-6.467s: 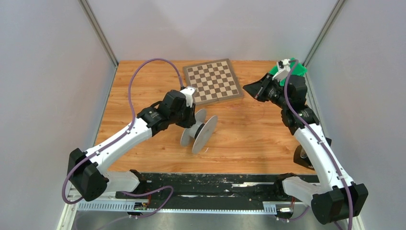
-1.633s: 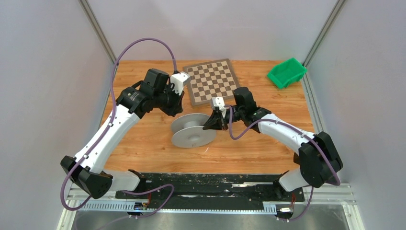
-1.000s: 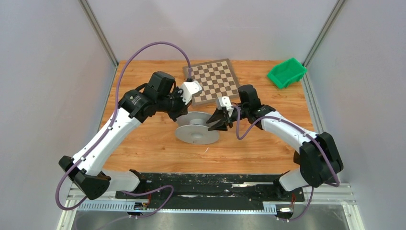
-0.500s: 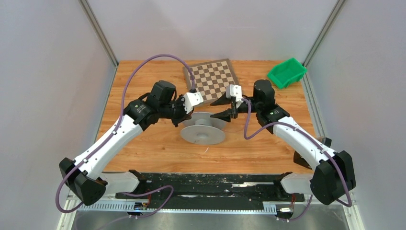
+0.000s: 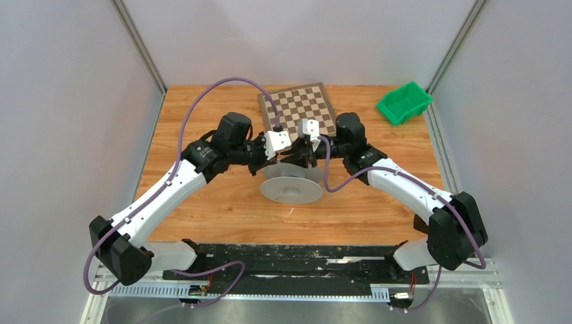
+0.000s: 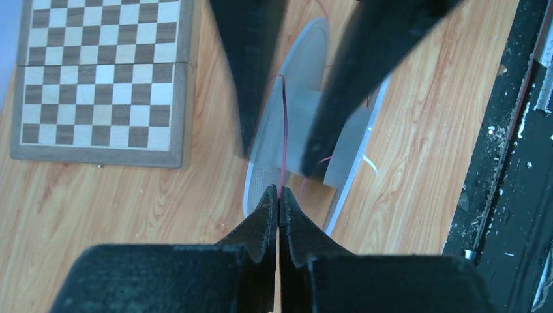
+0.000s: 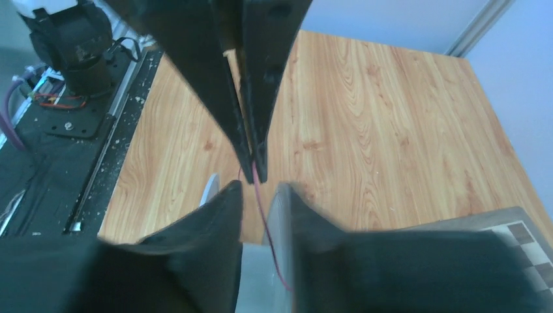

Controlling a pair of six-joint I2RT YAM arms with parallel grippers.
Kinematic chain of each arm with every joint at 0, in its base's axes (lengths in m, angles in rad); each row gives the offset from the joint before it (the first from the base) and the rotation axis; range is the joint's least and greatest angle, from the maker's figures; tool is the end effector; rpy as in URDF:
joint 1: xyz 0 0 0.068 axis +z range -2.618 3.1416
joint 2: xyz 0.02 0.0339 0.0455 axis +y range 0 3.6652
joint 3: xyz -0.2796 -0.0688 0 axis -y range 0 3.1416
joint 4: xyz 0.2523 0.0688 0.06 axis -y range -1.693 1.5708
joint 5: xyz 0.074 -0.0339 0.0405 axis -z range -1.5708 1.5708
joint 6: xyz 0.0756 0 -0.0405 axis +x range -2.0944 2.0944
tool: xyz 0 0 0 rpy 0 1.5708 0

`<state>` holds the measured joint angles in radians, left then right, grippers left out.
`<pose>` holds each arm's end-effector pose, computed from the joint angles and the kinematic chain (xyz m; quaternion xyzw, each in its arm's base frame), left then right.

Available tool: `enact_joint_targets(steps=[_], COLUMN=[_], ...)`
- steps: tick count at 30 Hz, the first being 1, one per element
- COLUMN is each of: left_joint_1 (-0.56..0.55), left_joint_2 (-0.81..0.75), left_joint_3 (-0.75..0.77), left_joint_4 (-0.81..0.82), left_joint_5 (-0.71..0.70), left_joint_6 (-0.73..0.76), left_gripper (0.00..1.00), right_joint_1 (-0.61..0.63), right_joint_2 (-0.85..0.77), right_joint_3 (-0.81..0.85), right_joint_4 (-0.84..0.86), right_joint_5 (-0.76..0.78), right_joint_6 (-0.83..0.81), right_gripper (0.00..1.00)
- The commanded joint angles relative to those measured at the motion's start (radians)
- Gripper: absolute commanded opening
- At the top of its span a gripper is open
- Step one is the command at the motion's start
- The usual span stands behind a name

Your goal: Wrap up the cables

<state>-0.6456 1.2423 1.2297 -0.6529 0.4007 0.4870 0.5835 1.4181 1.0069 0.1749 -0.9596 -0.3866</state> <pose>0.2185 -0.2015 0.3463 0.5463 0.6970 -0.2124 0.4131 0.2553 0.2428 0.3165 -0.5776 0.4833 0.4148 0.5107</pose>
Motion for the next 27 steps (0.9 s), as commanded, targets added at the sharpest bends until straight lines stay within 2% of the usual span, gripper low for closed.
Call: enact_joint_targets(steps=[1, 2, 3, 4, 6, 8, 16, 21, 27], left_joint_1=[-0.002, -0.002, -0.002, -0.002, -0.002, -0.002, 0.023, 0.071, 0.086], left_joint_2=[0.013, 0.016, 0.018, 0.025, 0.037, 0.044, 0.056, 0.122, 0.169], left_joint_3=[0.038, 0.039, 0.047, 0.055, 0.089, 0.112, 0.072, 0.11, 0.104], left_joint_4=[0.044, 0.057, 0.061, 0.052, 0.014, -0.014, 0.095, 0.095, -0.003], left_joint_5=[0.032, 0.022, 0.005, 0.001, -0.004, -0.018, -0.11, 0.004, 0.119], left_joint_6=[0.03, 0.022, 0.001, -0.005, -0.002, 0.008, -0.028, -0.048, 0.08], left_gripper=[0.02, 0.1, 0.15, 0.28, 0.41, 0.46, 0.56, 0.56, 0.55], right_joint_1=[0.011, 0.009, 0.005, 0.002, -0.024, -0.056, -0.069, -0.069, -0.068], right_joint_2=[0.012, 0.006, -0.008, -0.024, -0.065, -0.101, -0.195, -0.247, -0.295], right_joint_3=[0.073, 0.07, 0.061, 0.04, -0.002, -0.039, -0.118, -0.159, -0.209], right_joint_4=[0.01, -0.004, -0.018, -0.028, -0.039, -0.041, -0.054, -0.052, -0.047], right_joint_5=[0.086, 0.131, 0.184, 0.238, 0.258, 0.23, 0.237, 0.295, 0.322], right_joint_6=[-0.023, -0.024, -0.029, -0.034, -0.027, -0.012, -0.006, -0.021, -0.004], right_gripper=[0.13, 0.03, 0.0, 0.0, 0.0, 0.0, 0.0, 0.0, 0.0])
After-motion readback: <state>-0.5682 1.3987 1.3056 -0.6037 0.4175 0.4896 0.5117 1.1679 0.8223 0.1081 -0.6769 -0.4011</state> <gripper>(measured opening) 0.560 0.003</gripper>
